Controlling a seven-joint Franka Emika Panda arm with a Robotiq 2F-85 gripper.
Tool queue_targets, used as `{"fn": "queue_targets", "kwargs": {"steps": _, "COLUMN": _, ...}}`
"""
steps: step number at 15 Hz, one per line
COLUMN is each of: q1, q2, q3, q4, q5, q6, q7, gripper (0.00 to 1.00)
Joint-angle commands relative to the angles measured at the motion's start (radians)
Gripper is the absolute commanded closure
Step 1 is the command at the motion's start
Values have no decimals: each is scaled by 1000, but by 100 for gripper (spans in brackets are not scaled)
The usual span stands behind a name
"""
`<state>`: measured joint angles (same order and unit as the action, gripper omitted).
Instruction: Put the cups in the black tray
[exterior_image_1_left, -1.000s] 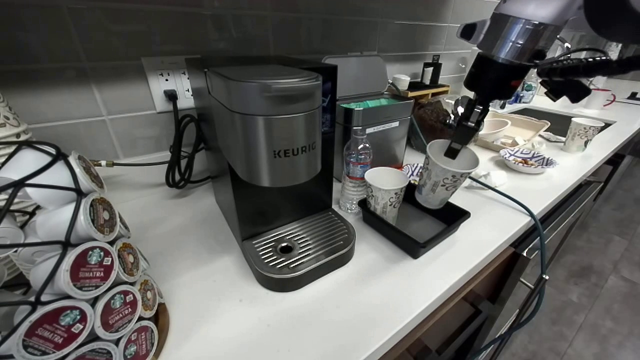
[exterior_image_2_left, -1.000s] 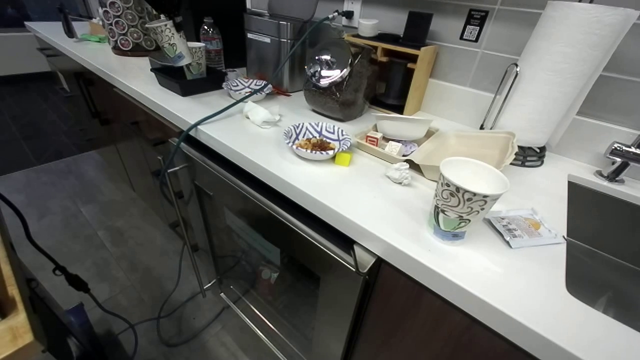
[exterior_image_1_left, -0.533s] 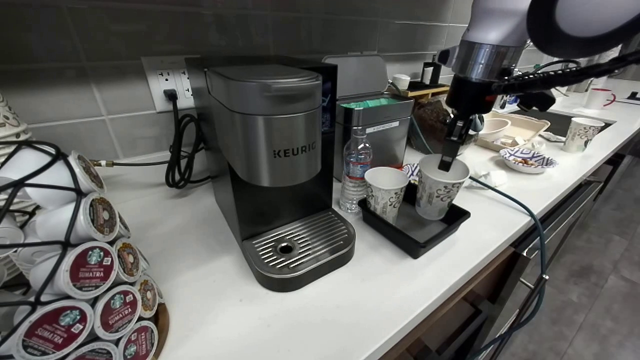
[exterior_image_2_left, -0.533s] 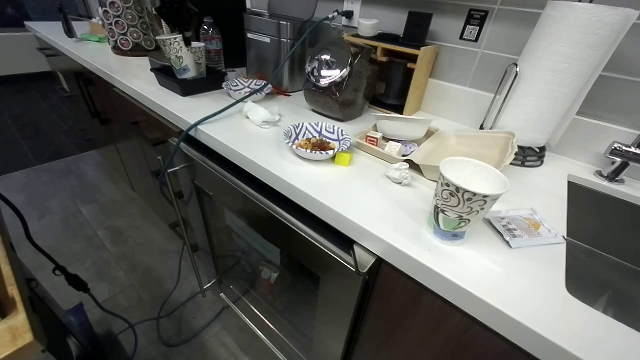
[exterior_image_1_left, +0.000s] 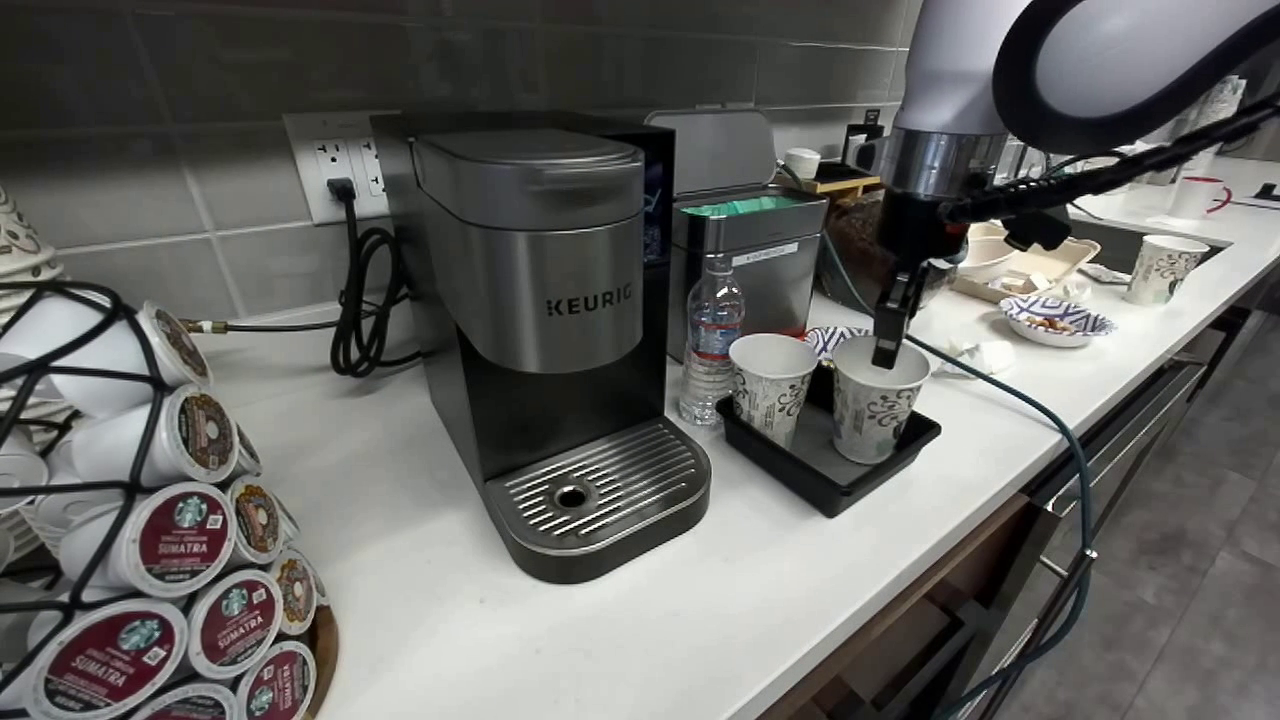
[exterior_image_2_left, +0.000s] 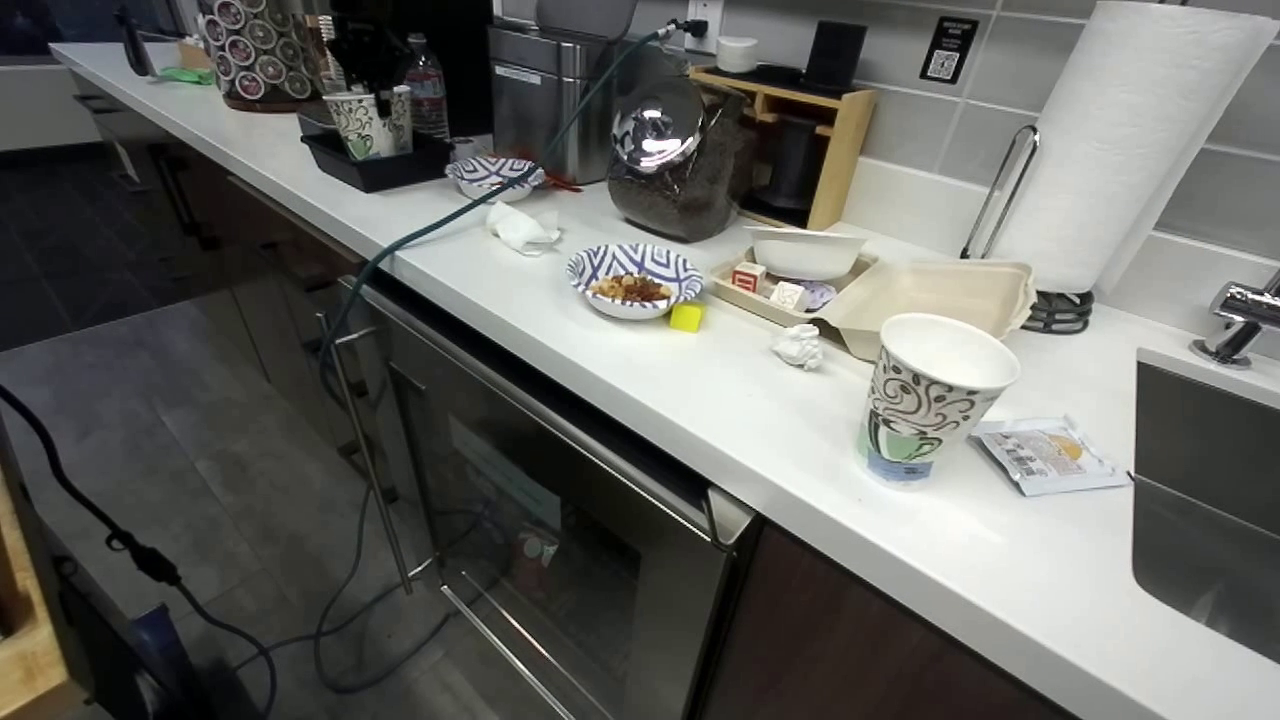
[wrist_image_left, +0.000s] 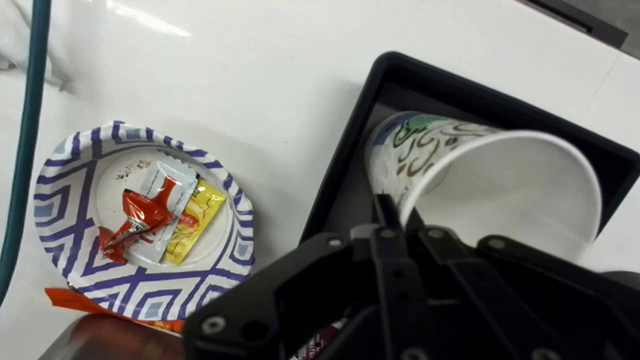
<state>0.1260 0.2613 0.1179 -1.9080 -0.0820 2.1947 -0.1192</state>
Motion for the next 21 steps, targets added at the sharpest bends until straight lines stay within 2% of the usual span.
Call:
{"fn": "queue_targets", "kwargs": {"steps": 1, "q1": -20, "q2": 33, "q3": -3, "q4": 35, "q5": 49, "q6": -50, "q7": -3, "gripper": 99}}
{"fn": "queue_targets", "kwargs": {"steps": 3, "q1": -25, "q2": 39, "q3": -5, "q4": 41, "q5": 61, "q6": -58, "q7": 7, "gripper": 99}}
{"fn": "queue_targets", "kwargs": {"steps": 4, "q1": -26, "q2": 41, "q3": -5, "q4": 45, "q5": 69, "q6": -70, "q7": 10, "gripper": 71}}
{"fn": "queue_targets", "kwargs": {"steps": 5, "q1": -26, "q2": 42, "q3": -5, "q4": 48, "q5": 73, "q6": -76, "q7": 12, "gripper": 71}}
{"fn": "queue_targets", "kwargs": {"steps": 6, "q1": -26, "q2": 41, "q3": -6, "q4": 50, "q5": 77, "q6": -84, "q7": 11, "gripper": 65}}
{"fn": "queue_targets", "kwargs": {"steps": 14, "q1": -60, "q2": -51, "q3": -13, "q4": 64, "q5": 169, "q6": -53, "q7": -13, "gripper": 4}}
{"fn": "queue_targets", "kwargs": {"steps": 15, "q1": -66, "q2": -74, "q3": -23, "q4": 64, "q5": 157, "q6": -54, "q7": -15, "gripper": 1}}
{"fn": "queue_targets", "kwargs": {"steps": 18, "q1": -95, "q2": -152, "q3": -72, "q4": 27, "q5": 64, "q6": -38, "q7": -36, "gripper": 0}}
{"fn": "queue_targets", "kwargs": {"steps": 20, "q1": -126, "q2": -199, "q3": -86, "q4": -9, "q5": 112, "q6": -23, "q7": -134, "gripper": 0}}
{"fn": "queue_targets", "kwargs": {"steps": 21, "q1": -105, "q2": -142, "q3": -80, "q4": 60, "q5": 89, "q6": -50, "q7": -72, "gripper": 0}}
